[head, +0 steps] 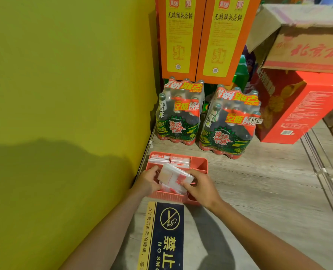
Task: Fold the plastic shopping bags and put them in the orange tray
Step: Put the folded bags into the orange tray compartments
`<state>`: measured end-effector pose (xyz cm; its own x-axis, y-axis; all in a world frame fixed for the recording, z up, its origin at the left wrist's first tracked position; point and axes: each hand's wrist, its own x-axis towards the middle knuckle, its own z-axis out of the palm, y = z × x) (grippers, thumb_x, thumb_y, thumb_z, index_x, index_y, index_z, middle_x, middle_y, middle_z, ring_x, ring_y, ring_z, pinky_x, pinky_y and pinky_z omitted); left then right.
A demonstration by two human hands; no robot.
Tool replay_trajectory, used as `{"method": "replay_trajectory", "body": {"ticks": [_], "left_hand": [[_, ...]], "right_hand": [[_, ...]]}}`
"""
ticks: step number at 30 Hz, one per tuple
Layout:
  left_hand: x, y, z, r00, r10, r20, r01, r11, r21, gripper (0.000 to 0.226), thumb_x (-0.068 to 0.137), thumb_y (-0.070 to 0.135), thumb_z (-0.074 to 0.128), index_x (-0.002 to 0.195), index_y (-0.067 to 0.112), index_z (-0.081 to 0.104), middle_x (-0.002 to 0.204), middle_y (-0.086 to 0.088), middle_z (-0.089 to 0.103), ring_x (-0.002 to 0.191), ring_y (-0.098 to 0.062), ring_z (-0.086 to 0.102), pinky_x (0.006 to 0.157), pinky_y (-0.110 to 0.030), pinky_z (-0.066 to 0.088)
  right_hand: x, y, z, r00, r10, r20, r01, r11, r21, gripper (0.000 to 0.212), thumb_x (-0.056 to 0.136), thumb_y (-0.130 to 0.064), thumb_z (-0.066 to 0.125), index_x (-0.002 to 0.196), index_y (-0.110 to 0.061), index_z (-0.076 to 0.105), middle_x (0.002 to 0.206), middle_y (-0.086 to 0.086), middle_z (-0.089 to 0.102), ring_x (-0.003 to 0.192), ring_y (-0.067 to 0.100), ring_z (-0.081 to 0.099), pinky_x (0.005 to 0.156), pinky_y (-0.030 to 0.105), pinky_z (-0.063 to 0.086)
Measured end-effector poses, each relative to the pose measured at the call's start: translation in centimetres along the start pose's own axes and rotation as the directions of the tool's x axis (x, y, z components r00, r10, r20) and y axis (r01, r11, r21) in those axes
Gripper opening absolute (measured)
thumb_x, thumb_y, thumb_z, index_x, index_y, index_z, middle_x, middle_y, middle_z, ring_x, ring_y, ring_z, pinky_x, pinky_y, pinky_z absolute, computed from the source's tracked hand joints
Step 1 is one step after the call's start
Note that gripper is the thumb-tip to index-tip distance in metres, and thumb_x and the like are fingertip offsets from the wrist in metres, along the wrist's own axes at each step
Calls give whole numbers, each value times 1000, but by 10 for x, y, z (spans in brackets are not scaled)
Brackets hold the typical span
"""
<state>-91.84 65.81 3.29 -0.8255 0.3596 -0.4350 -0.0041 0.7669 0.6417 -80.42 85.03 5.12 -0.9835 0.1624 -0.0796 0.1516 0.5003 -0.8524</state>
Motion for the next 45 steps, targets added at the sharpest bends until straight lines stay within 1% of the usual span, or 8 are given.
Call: {"method": "replay_trajectory", "body": {"ticks": [8,13,24,30,34,36,40,45], "left_hand": [[1,-12,9,974,190,-124,-170,973,158,46,87,24,76,125,25,51,104,1,69,94,-15,66,77,-34,59],[2,-17,6,992,117,-39,-114,991,69,55,86,12,76,129,30,48,98,3,70,86,-12,71,75,-37,63],[-18,-24,-4,977,207,40,-211,969,126,33,93,11,67,119,29,56,107,9,61,100,-7,61,88,-32,59],[-33,-28,3,920,376,-112,-342,908,242,27,92,10,69,114,25,64,107,6,65,90,-7,62,78,-24,58],[-45,-28,12,898,411,-155,-346,880,326,31,98,15,61,129,17,66,109,1,71,63,-1,50,56,-7,44],[-51,-29,16,894,411,-179,-343,885,316,31,101,17,57,131,18,65,116,1,71,65,0,50,60,-6,45],[-61,-40,31,861,465,-204,-376,854,359,35,103,23,48,136,23,60,137,10,59,120,-5,55,105,-20,42],[-72,-50,41,834,503,-226,-376,820,432,41,101,32,43,137,22,59,140,10,54,130,-9,47,113,-24,33]], "right_hand": [[5,1,14,998,40,38,-39,999,-13,33,91,-18,73,121,-24,60,117,-15,66,105,4,65,82,23,59],[4,3,17,995,30,95,-10,978,-208,31,99,-23,62,128,-26,52,117,-10,66,103,7,66,75,16,55],[5,12,15,921,-230,314,387,627,-676,50,103,-32,48,150,-15,44,139,5,53,122,21,45,105,35,40],[0,10,19,949,-208,236,311,732,-606,44,99,-21,57,142,-21,52,134,2,58,120,22,56,99,35,51],[-18,16,18,924,-330,195,373,660,-652,40,95,-23,57,135,-24,59,132,-2,62,120,17,58,100,36,52],[-29,20,19,908,-381,176,391,613,-686,37,98,-33,49,132,-24,62,130,-4,62,121,15,55,102,35,51],[-41,26,26,940,-295,171,317,571,-758,50,101,-53,35,130,-24,65,132,-4,62,129,18,52,109,38,43],[-42,22,28,950,-266,165,294,582,-758,54,101,-56,34,130,-23,65,133,-4,61,130,18,51,112,38,39]]}}
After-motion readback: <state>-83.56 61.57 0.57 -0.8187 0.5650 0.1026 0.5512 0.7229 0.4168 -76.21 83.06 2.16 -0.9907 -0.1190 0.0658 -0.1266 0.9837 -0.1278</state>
